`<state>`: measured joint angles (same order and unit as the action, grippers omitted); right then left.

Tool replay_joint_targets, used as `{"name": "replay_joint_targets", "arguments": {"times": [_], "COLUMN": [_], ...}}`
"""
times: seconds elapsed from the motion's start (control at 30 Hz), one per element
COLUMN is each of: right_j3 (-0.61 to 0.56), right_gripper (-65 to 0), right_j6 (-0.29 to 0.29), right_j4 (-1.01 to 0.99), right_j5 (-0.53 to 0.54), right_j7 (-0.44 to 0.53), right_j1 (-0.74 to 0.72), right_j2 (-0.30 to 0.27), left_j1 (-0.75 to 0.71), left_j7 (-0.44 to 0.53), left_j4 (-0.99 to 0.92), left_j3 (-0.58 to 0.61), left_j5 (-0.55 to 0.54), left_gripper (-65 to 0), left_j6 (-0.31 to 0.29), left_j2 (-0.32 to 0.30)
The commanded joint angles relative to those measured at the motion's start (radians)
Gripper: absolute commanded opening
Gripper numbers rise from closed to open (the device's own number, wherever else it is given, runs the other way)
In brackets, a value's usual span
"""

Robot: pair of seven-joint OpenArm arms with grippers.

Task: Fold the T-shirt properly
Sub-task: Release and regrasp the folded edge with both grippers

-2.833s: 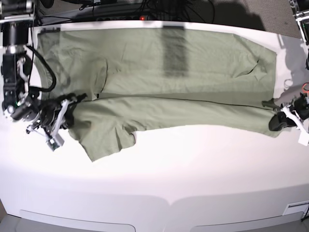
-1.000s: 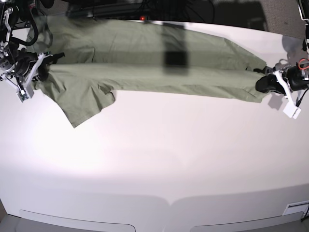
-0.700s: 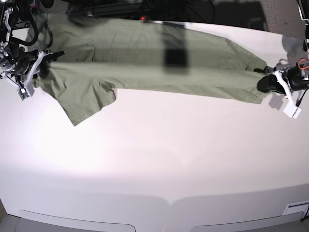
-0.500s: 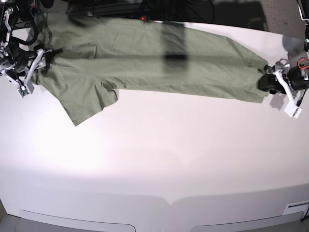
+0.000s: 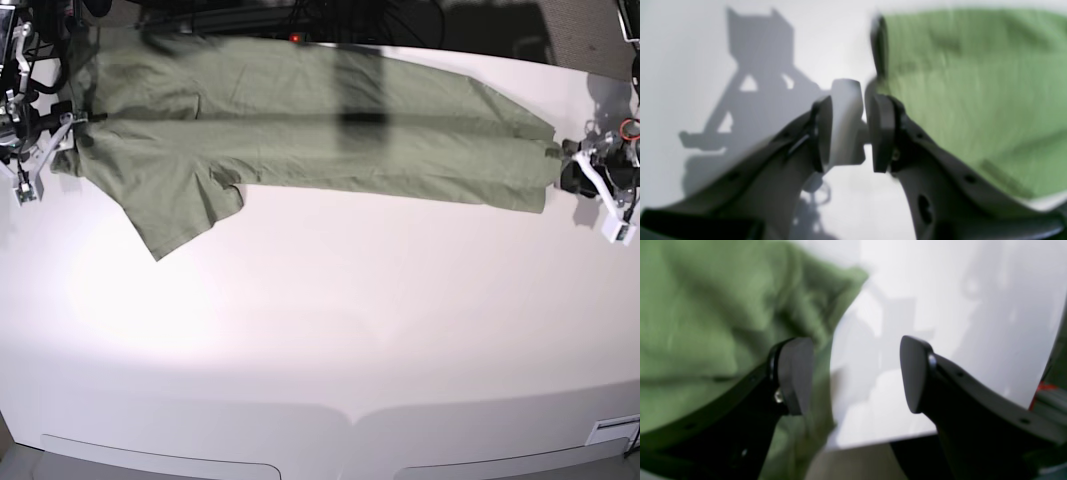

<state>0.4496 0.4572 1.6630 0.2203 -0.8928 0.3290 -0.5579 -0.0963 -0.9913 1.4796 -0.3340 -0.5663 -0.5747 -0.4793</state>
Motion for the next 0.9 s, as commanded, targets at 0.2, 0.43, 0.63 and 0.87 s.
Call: {"name": "replay_joint_targets", "arguments": {"times": [0.2, 0.43, 0.63, 0.87], "right_j3": [0.008, 0.008, 0.008, 0.008], "right_gripper": [-24.7, -24.7, -24.7, -24.8], "right_j6": [-0.021, 0.019, 0.118, 0.120], "right_j4": [0.014, 0.014, 0.014, 0.014], "right_j5": [0.151, 0.278, 0.264, 0.174], "right_j7": [0.092, -0.016, -0.067, -0.047], "right_j1": [-0.193, -0.258, -0.230, -0.141], "right_j2": [-0.012, 0.057, 0.159, 0.248], "left_j1": [0.124, 0.143, 0.054, -0.021], "left_j7": [0.132, -0.041, -0.037, -0.020], "left_j4": [0.020, 0.020, 0.020, 0.019], "left_j3": [-0.008, -0.006, -0.005, -0.005], "left_j5": [0.109, -0.075, -0.061, -0.032], "left_gripper": [-45.4, -45.4, -45.4, -45.4], "left_j6": [0.105, 0.091, 0.050, 0.047], "left_j2": [0.010, 0.115, 0.220, 0.249]}}
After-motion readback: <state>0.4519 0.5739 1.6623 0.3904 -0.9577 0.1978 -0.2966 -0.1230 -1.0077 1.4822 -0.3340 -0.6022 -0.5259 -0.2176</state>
